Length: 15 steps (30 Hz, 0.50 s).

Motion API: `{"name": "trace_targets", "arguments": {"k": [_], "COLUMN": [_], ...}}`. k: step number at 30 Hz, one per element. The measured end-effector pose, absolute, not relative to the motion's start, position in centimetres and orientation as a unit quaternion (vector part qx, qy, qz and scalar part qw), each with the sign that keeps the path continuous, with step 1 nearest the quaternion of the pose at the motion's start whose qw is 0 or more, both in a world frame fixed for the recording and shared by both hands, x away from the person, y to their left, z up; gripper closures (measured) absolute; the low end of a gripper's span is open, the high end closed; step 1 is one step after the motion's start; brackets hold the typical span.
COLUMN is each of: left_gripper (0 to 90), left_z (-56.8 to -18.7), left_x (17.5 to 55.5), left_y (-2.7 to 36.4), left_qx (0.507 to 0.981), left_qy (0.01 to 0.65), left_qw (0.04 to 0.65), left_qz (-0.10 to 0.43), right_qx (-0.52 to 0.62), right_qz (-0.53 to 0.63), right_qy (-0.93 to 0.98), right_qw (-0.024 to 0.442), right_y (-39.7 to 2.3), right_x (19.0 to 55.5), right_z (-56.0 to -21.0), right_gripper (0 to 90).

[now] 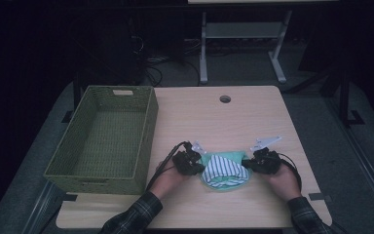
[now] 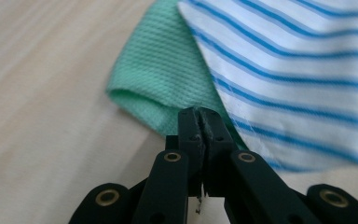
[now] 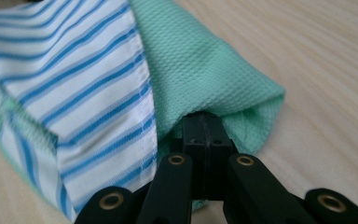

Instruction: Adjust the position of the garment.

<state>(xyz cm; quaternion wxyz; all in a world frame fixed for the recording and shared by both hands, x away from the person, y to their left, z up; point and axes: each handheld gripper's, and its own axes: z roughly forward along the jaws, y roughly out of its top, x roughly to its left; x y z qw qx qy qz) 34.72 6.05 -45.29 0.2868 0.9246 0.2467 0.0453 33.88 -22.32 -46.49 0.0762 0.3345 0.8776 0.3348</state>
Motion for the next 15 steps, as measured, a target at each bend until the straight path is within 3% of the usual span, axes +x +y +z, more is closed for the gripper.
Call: {"name": "trace_targets", "arguments": {"k": [15], "left_gripper": [89.2], "left_z": [-45.4], "left_x": [38.4], "left_y": [5.7], "left_qx": [0.918], "left_qy": [0.263], "left_qw": [0.291], "left_qz": [0.053], "right_qx": [0.310], "right_qz": [0.341], "right_qy": [0.886], "right_qw": [0.055], "right_y": [-21.5], "right_x": [30.8], "right_z": [-46.5], "right_gripper": [89.9]}}
